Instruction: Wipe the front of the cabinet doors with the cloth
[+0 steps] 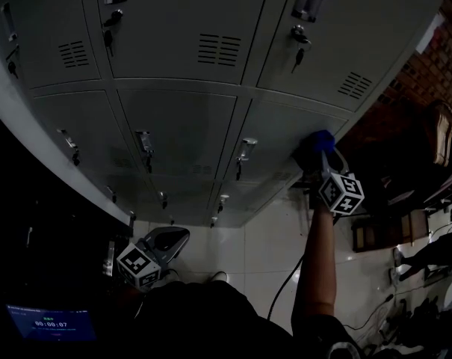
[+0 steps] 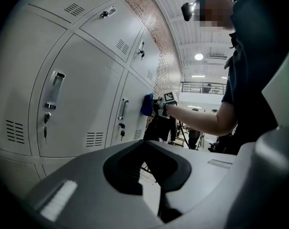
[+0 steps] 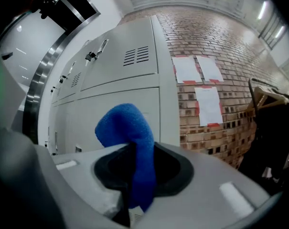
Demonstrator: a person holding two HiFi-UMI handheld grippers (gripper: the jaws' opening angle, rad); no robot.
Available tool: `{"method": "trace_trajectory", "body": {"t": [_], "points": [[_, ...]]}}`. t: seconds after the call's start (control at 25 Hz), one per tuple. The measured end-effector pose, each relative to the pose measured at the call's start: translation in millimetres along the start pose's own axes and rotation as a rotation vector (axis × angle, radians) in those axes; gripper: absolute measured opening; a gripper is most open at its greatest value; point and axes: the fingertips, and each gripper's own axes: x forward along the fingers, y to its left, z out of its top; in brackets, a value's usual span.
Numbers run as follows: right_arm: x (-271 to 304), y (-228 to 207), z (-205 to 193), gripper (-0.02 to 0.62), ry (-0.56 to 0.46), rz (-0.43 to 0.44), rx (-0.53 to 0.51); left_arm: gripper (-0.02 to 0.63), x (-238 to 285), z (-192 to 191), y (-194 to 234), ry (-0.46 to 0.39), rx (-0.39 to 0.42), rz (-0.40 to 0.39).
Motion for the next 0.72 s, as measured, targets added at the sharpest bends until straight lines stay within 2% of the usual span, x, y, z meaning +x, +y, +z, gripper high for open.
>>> {"method": "trace_trajectory", "body": {"t": [0.2,0.44,0.6,0.72], "points": [[-7,-31,-7,0.078,0.015,-0.072,-0.001,0.000,2,-1,-1,-0.004,-0.003,0.001],[-11,-33,-9,0.078,0.001,-0.089,0.011,0.000,-6,-2,-2,-0.007,-0.001,0.006],[-21,-7,-8,0.078,-0.032,-0.058,0.034,0.000,-17,-3,1,-0.008,-0.003,0.026],[-21,38,-6,0.078,-0.049,0.023,0.026,0.000,-25,-5,4,-0.007,-0.007,0.038]]}}
